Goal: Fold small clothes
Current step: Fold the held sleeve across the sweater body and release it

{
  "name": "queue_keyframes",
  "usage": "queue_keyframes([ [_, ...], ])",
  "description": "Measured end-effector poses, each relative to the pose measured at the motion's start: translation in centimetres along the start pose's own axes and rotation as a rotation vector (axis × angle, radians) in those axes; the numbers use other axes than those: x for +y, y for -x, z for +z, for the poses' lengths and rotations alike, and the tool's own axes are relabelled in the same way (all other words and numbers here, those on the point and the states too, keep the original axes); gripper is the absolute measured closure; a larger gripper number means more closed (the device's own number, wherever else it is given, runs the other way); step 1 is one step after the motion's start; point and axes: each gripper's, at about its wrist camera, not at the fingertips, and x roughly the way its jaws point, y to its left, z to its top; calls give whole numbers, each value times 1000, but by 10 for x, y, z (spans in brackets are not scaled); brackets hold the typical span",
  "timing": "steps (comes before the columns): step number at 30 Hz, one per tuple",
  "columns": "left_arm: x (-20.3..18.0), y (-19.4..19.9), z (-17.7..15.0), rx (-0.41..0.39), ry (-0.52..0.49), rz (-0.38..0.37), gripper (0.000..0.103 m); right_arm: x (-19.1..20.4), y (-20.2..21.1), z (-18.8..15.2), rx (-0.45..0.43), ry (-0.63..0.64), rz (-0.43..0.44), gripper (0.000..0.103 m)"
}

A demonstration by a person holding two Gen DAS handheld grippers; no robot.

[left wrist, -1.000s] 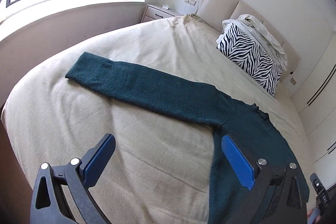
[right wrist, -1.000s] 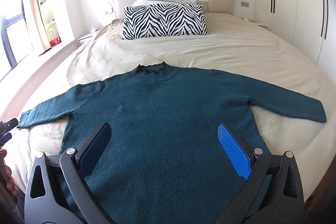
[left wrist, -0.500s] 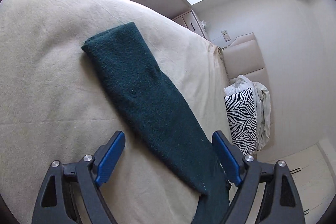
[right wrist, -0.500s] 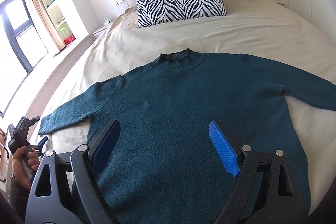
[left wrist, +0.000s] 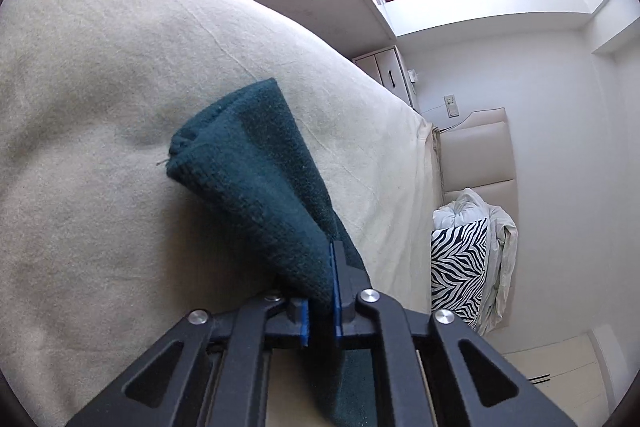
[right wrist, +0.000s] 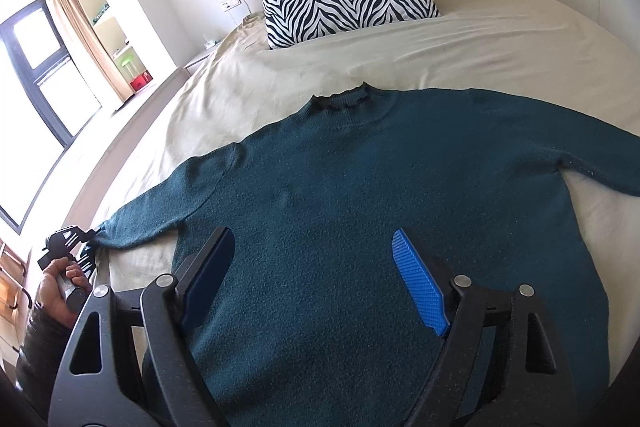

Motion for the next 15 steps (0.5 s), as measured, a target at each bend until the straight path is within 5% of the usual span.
queue_keyframes([
  [5,-127,-12,-68,3,-564,44,96,-25,-6,0,23,-61,16,46],
  [9,-211,-39,-223,39,-1257,151,94,-53,-13,2,46,-160,61,46],
  [12,-203,-65,-337,4,-1687,266,89,-71,-30,7,97,-229,133,46],
  [15,-171,-79,-379,41,-1786,312,87,-83,-62,13,203,-305,237,46],
])
